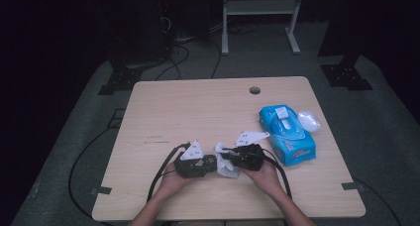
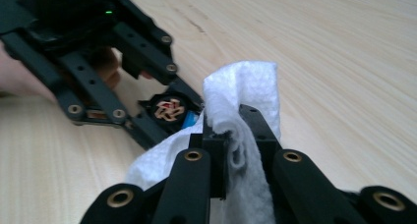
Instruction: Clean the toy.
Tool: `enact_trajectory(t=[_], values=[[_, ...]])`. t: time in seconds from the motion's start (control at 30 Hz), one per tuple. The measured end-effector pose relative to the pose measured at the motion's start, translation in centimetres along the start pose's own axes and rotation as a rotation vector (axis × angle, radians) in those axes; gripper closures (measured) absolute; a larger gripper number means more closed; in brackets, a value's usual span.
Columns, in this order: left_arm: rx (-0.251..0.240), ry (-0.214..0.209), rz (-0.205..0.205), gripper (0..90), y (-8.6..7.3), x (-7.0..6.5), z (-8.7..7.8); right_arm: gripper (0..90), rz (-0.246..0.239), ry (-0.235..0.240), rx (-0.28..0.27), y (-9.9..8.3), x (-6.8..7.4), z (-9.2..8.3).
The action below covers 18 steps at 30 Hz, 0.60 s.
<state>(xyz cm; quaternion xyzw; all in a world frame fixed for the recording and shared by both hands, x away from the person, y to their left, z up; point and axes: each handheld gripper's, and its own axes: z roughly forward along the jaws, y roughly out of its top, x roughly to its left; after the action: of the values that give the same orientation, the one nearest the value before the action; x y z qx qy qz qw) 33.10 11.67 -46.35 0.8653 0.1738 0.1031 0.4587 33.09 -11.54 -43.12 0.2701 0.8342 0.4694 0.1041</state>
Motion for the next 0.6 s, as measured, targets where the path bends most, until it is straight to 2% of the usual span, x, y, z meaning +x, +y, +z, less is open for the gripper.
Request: enact_trajectory(t=[0.1, 0.23, 0.3, 0.4, 0.5, 0.53, 0.6], values=[[0.001, 0.004, 0.01, 64.8, 0.0, -0.1, 0.1, 82.9, 0.008, -0.014, 0.002, 0.1, 0.2, 0.1], [0.001, 0.004, 0.005, 64.9, 0.0, -0.1, 0.0, 83.1, 0.006, 0.035, -0.021, 0.7, 1.5, 1.3], [0.003, 0.005, 0.007, 65.0, 0.0, -0.1, 0.0, 83.1, 0.01, 0.075, -0.023, 0.9, 1.9, 1.8], [0.003, 0.007, 0.009, 65.2, -0.1, -0.1, -0.1, 83.1, -0.019, 0.051, -0.013, 0.9, 2.0, 1.8], [0.005, 0.007, 0.008, 65.2, -0.1, -0.1, -0.2, 83.2, -0.03, -0.014, 0.001, 0.6, 1.1, 0.9], [0.001, 0.007, 0.01, 65.1, -0.1, -0.1, -0.1, 83.2, -0.019, -0.029, 0.007, 0.5, 0.8, 0.7], [0.002, 0.009, 0.01, 65.1, 0.0, -0.1, 0.0, 83.3, 0.008, -0.023, -0.001, 0.3, 0.7, 0.5]])
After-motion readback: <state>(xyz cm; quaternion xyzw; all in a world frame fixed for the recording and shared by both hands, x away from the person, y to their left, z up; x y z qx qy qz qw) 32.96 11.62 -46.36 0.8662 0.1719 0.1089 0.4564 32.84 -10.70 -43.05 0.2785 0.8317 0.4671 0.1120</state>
